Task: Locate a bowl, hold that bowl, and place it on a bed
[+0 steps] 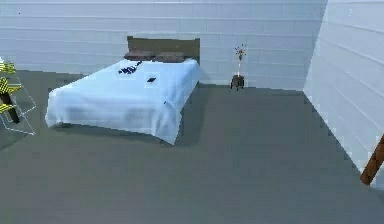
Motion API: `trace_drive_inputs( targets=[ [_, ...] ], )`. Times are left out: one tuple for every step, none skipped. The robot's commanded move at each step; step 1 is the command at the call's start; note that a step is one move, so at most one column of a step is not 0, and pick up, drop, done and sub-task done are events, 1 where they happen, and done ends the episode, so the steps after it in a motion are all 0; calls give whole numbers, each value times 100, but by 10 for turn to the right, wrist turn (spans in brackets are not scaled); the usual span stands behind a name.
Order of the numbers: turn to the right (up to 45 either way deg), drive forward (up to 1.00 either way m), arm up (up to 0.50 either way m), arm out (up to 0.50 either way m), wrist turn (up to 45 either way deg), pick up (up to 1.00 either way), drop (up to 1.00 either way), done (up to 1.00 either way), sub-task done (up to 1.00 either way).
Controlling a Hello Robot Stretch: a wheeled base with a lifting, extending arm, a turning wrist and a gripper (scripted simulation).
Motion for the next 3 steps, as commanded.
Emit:
trace_drive_inputs(
  targets=[
    [-90, 0, 0, 0, 0, 0, 0, 0, 0],
    [0, 25, 0, 0, 0, 0, 0, 0, 0],
    [-210, 0, 0, 0, 0, 0, 0, 0, 0]
  ],
)
